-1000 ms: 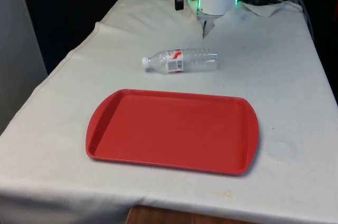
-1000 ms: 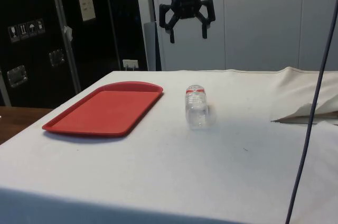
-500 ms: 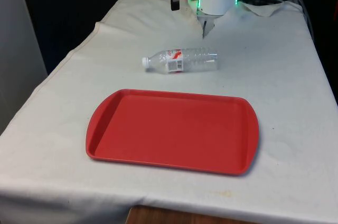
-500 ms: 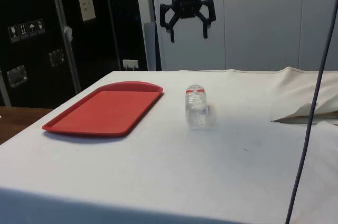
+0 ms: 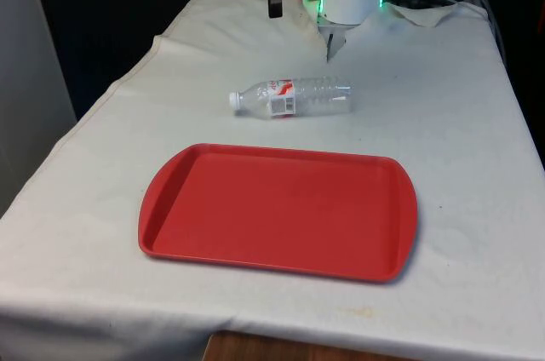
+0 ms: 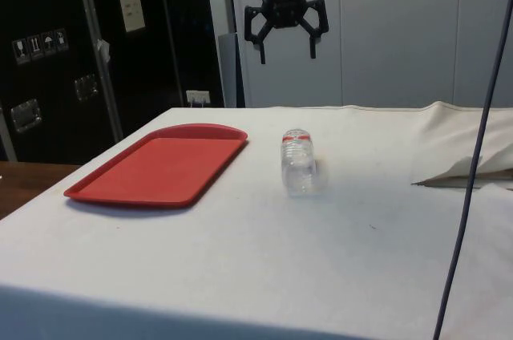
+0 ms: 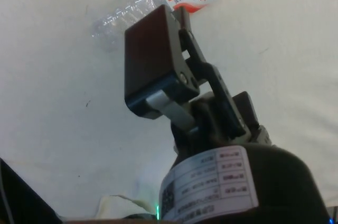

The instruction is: Place the bottle upright on the tray.

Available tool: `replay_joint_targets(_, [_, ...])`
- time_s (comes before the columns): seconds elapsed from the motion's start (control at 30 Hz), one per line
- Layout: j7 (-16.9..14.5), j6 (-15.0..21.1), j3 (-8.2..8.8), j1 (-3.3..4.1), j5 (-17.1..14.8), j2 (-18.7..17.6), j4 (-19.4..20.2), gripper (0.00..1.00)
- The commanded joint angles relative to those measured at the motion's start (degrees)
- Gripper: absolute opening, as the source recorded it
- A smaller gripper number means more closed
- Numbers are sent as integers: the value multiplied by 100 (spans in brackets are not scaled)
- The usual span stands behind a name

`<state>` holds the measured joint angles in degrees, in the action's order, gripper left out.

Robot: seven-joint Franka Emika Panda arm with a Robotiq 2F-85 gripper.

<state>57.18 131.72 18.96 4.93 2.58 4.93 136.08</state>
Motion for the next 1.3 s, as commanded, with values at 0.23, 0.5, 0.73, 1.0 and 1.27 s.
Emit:
replay_joint_targets(0.23, [69, 0, 80, -11, -52, -172, -189, 100])
replay_joint_targets(0.5, [-63, -52, 160, -11, -309, -292, -258, 100])
replay_joint_targets(0.73, [-281, -138, 241, -17, -613, -372, -298, 100])
replay_joint_targets(1.0, [-487, -178, 327, -11, -825, -453, -304, 100])
replay_joint_targets(1.27, [-940, -350, 424, -23, -1369, -602, -378, 100])
